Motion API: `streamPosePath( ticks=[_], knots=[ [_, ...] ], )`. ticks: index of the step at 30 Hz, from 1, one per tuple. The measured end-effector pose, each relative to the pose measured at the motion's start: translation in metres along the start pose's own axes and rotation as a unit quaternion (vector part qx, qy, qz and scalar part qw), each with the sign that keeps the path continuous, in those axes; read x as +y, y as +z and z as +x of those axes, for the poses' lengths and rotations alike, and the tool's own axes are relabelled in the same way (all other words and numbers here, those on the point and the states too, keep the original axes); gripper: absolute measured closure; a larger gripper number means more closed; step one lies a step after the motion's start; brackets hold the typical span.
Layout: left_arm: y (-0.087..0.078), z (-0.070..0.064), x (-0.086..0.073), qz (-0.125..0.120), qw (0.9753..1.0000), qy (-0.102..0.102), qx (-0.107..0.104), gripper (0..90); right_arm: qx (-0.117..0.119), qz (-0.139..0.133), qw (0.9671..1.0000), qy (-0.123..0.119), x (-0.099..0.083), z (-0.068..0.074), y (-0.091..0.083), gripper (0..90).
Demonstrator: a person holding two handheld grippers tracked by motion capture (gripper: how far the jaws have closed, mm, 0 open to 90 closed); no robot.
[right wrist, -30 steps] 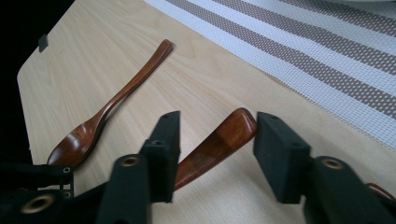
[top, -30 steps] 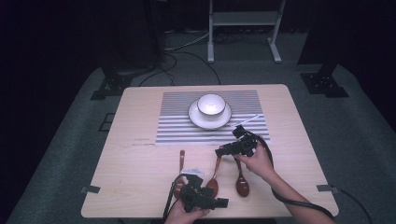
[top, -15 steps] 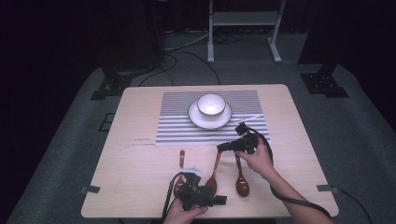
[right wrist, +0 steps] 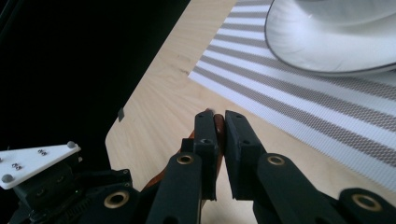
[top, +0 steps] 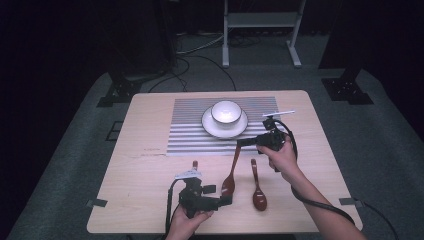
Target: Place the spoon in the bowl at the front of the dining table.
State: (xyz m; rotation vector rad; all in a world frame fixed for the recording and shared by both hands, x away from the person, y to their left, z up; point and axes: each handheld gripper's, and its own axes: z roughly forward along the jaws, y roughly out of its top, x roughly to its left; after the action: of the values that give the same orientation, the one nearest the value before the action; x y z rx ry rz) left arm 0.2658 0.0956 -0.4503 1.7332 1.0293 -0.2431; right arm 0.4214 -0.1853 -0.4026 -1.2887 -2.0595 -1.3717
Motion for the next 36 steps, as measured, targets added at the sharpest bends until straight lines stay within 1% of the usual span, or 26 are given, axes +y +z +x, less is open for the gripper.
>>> streamPosePath(
  ticks=[3,4,7,8,12,13,17,26,30,35,36],
  knots=[
    [-0.001,0.001,0.0,-0.001,1.0,0.0,0.004,5.2,-0.006,-0.006,1.0,0.001,0.004,0.0,-0.003,83.1],
    [-0.001,0.002,0.001,-0.004,1.0,-0.001,0.008,5.2,-0.015,-0.014,0.9998,0.003,0.008,-0.001,-0.006,83.1],
    [-0.002,0.002,0.001,-0.006,0.9999,0.0,0.01,5.2,-0.021,-0.019,0.9996,0.006,0.012,-0.002,-0.008,83.1],
    [-0.002,0.003,0.001,-0.007,0.9999,0.0,0.012,5.2,-0.028,-0.026,0.9993,0.008,0.016,-0.003,-0.01,83.1],
    [-0.002,0.004,0.001,-0.008,0.9999,0.001,0.015,5.2,-0.033,-0.034,0.9988,0.012,0.022,-0.003,-0.013,83.1],
    [-0.002,0.004,0.001,-0.008,0.9998,0.0,0.016,5.2,-0.04,-0.038,0.9984,0.011,0.025,-0.003,-0.014,83.1],
    [-0.002,0.005,0.0,-0.008,0.9998,-0.001,0.018,5.2,-0.048,-0.04,0.998,0.012,0.028,-0.002,-0.015,83.1],
    [-0.002,0.006,0.001,-0.007,0.9998,0.0,0.021,5.2,-0.061,-0.058,0.9964,0.013,0.042,-0.001,-0.019,83.0],
    [-0.002,0.007,0.001,-0.007,0.9997,-0.001,0.023,5.2,-0.069,-0.072,0.995,0.013,0.053,0.002,-0.023,83.0],
    [-0.003,0.007,0.001,-0.006,0.9997,-0.001,0.024,5.2,-0.077,-0.08,0.9937,0.013,0.061,0.005,-0.024,83.0],
    [-0.002,0.007,0.001,-0.005,0.9997,0.0,0.024,5.2,-0.082,-0.084,0.993,0.013,0.065,0.007,-0.025,83.0]
  ],
)
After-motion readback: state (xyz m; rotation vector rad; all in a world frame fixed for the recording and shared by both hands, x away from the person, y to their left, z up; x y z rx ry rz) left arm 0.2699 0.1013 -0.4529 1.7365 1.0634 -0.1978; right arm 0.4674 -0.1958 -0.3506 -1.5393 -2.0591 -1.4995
